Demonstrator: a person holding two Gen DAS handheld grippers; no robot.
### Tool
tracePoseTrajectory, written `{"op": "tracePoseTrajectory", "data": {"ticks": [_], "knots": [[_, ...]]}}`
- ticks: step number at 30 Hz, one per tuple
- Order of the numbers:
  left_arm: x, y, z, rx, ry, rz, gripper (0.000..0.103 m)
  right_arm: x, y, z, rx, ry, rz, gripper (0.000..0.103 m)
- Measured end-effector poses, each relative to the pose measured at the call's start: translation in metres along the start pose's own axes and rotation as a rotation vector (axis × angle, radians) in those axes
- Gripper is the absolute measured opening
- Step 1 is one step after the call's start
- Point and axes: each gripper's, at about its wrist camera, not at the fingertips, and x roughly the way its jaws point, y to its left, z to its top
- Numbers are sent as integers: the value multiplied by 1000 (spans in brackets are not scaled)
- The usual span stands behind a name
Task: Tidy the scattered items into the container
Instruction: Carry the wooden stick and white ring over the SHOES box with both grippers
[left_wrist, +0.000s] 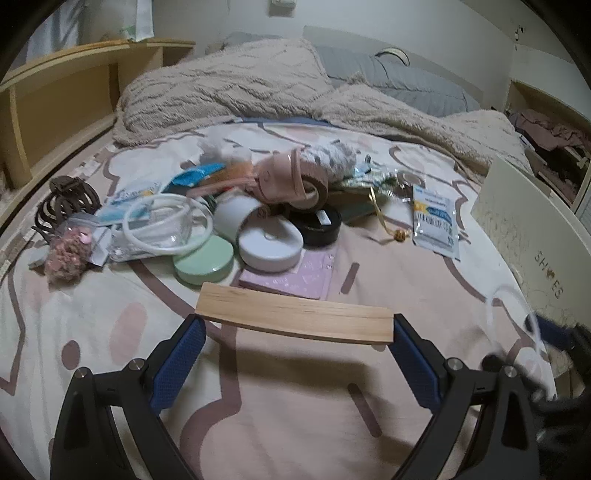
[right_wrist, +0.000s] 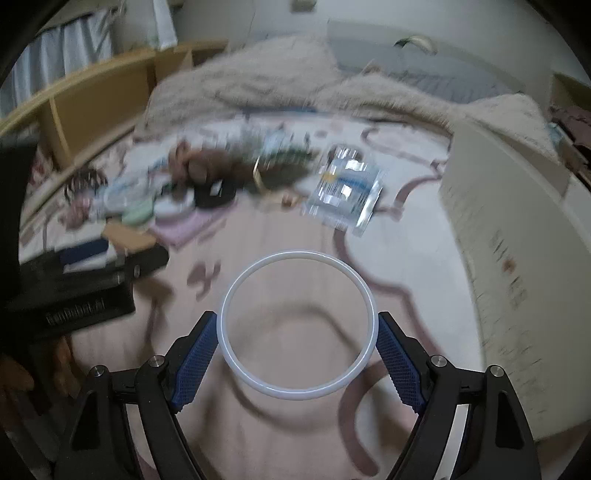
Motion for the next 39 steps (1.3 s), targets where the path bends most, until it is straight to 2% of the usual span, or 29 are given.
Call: {"op": "tracePoseTrajectory", "data": {"ticks": [7,17,24,27,33,39], "knots": [[-11,-3,1,30,-41,15,98,-26,-9,23,19,-111,-21,84],[-16,-13,-4,63,-52,20,98,-62,-26,62,45,-241,-59,84],[-28,-26,8,69,-80,-15,98,-92,-50,97,74,-339,-96,84],[-35,-31,16,64,-91,-53,98,-101,-61,108,84,-369,-125,85],[-52,-50,31,73,-130,-105,98,-113,-87,112,130,-403,-183,85],[-66,-83,49,116,-163,-159,98,-108,-124,98,187,-364,-247,85]]}}
